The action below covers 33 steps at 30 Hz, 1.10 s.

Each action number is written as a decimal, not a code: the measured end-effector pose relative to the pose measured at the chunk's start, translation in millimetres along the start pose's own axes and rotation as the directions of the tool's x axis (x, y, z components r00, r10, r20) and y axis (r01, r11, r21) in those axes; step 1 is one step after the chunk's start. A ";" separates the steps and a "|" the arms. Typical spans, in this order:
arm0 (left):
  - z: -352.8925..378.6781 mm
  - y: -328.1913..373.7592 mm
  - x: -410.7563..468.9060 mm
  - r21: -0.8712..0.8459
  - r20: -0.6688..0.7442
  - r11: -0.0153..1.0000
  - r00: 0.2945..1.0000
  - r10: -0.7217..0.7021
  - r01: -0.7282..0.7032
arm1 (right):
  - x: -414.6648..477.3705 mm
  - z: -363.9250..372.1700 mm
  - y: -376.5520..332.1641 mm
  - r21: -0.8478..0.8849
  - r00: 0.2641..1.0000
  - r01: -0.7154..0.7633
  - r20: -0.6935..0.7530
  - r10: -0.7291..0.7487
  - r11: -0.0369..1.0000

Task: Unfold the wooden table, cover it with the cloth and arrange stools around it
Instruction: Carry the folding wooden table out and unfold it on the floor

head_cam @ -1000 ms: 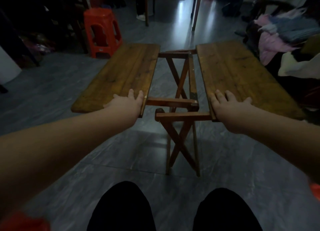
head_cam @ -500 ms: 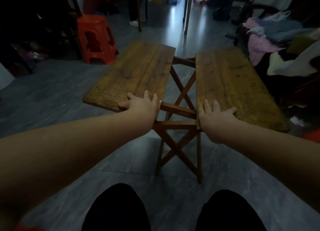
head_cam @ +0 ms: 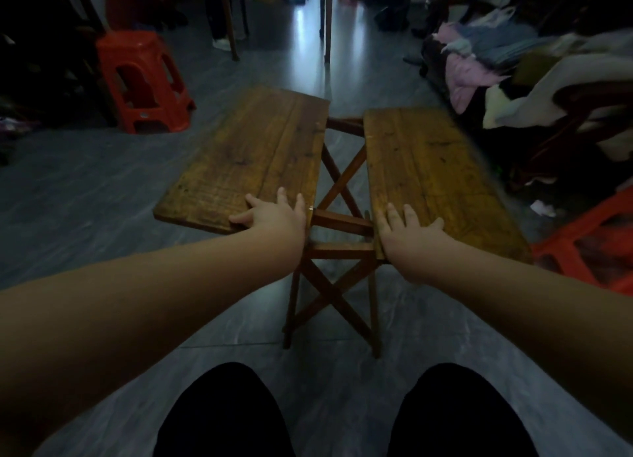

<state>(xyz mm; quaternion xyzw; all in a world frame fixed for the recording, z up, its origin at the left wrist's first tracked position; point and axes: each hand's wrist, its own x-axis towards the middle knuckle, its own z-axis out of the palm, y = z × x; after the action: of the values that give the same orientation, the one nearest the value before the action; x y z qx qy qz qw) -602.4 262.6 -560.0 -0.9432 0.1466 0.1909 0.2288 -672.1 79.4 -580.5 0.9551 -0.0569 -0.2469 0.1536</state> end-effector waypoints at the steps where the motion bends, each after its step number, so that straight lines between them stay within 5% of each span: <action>1: 0.1 1.2 -1.7 0.011 -0.012 1.000 1.000 0.010 -0.010 | -0.6 -0.2 0.9 0.010 1.000 0.001 -0.005 -0.001 1.000; 10: 15.9 15.7 4.2 0.130 -0.036 0.983 0.990 0.137 -0.131 | -5.0 18.1 1.1 0.043 1.000 0.030 -0.006 -0.030 0.999; 33: 105.5 56.7 27.9 -0.009 -0.091 0.975 0.971 0.222 -0.224 | 28.2 96.6 -46.2 0.067 0.982 0.120 -0.152 -0.109 0.990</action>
<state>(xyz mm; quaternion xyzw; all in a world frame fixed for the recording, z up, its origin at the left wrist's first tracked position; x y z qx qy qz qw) -629.3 260.4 -679.9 -0.9305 0.2599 0.1746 0.1901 -693.2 92.3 -688.4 0.9776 0.0003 -0.1816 0.1064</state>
